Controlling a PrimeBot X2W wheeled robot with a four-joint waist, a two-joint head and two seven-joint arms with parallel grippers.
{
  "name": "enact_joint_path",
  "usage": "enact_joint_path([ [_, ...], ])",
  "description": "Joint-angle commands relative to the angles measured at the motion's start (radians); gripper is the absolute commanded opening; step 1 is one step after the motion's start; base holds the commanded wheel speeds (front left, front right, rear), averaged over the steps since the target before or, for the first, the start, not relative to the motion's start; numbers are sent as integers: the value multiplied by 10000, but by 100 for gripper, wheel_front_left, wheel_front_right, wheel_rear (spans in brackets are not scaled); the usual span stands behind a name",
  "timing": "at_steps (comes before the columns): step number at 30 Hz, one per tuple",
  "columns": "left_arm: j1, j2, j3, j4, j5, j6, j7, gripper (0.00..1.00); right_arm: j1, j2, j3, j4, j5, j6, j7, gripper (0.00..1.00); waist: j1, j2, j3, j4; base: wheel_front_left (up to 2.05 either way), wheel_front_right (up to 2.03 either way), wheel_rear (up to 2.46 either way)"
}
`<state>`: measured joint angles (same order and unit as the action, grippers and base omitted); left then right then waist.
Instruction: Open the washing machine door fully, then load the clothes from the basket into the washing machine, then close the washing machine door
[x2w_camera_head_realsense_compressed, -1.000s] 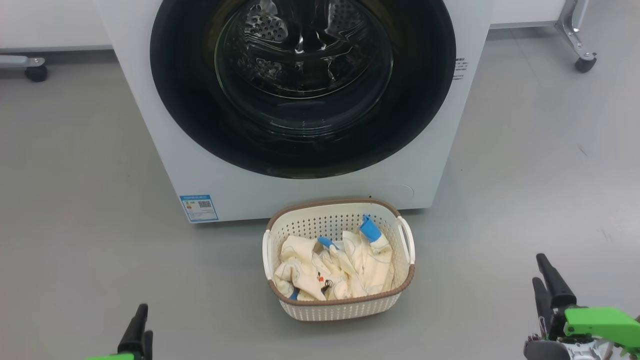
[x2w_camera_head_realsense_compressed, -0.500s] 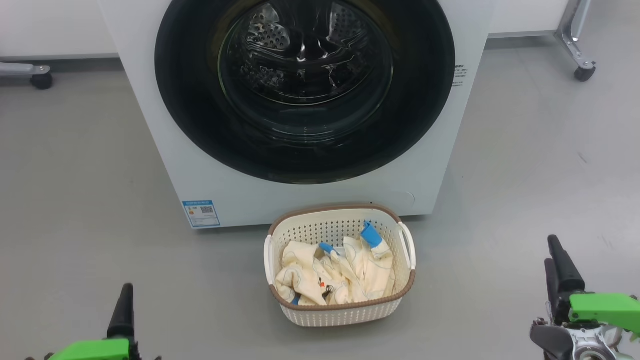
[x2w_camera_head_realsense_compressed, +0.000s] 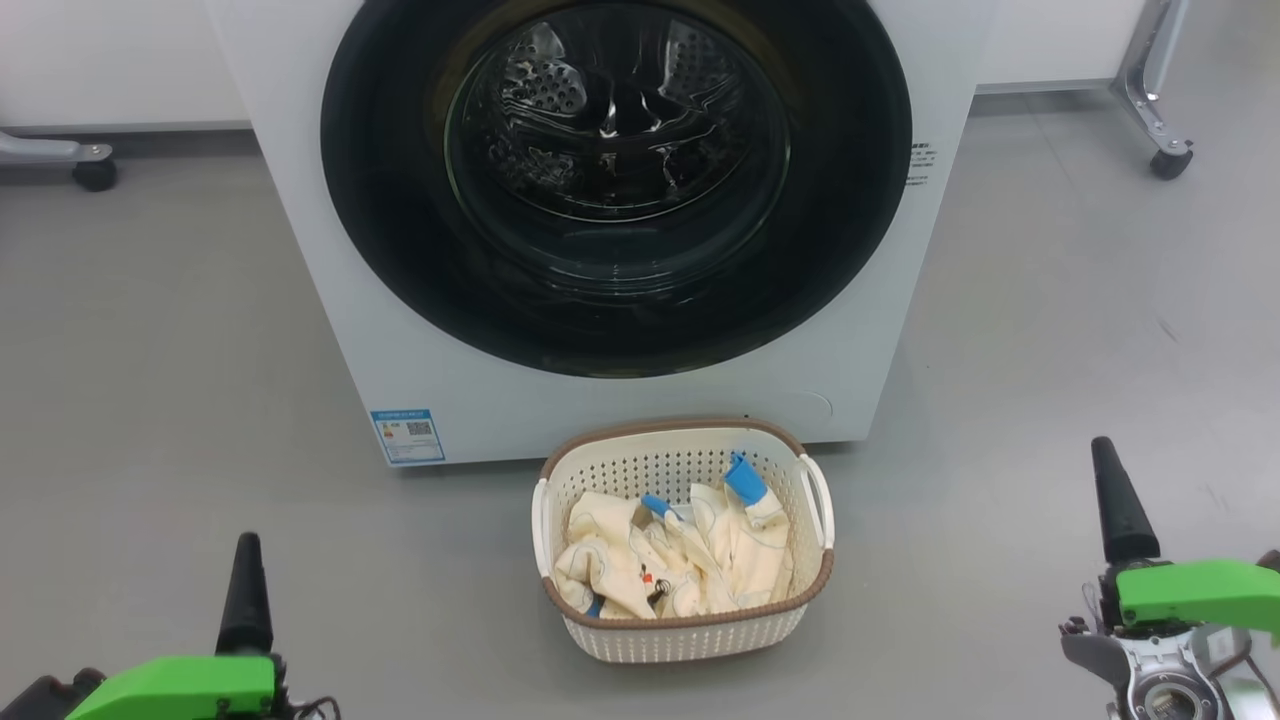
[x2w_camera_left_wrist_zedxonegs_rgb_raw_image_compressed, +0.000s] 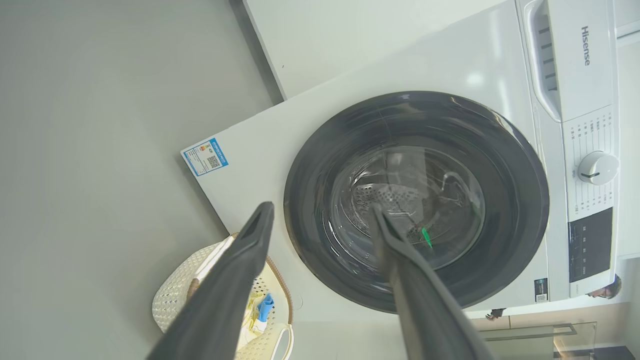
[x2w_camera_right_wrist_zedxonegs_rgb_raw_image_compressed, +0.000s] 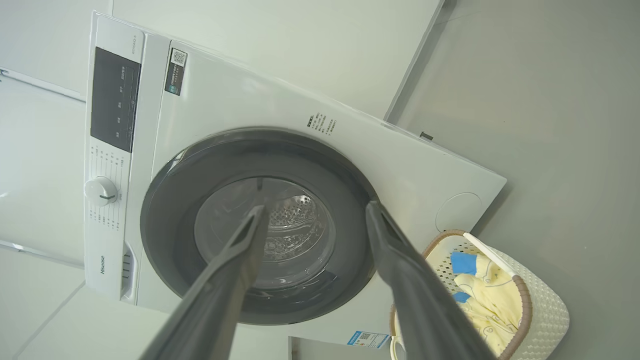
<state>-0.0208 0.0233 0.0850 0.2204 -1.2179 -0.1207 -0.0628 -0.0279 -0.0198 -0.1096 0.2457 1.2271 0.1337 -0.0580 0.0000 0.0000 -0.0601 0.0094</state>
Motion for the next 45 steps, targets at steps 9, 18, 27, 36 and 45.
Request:
enact_joint_path([
  [9,-615,180,-45,-877,1339,247,-327,100,-714,-192,77,-661,-1548,-17,-368,100,0,0,-36,45,0,0,0],
  [18,-551,195,-439,-1035,2481,256,-620,100,-775,-211,292,-891,-3516,-19,-662,100,0,0,-83,61,0,0,0],
  [27,-511,210,-869,-1063,4554,459,-884,100,-823,-229,536,-841,-4857,-21,-928,100,0,0,-179,22,0,0,0],
  [36,-515,224,-1355,-969,7035,786,-1149,100,-932,-247,704,-546,-5840,-23,-1193,100,0,0,-287,-50,0,0,0],
  [45,-566,282,-1867,-929,9535,1295,-1413,100,-1005,-265,919,-219,-7145,-26,-1458,100,0,0,-352,-115,0,0,0],
])
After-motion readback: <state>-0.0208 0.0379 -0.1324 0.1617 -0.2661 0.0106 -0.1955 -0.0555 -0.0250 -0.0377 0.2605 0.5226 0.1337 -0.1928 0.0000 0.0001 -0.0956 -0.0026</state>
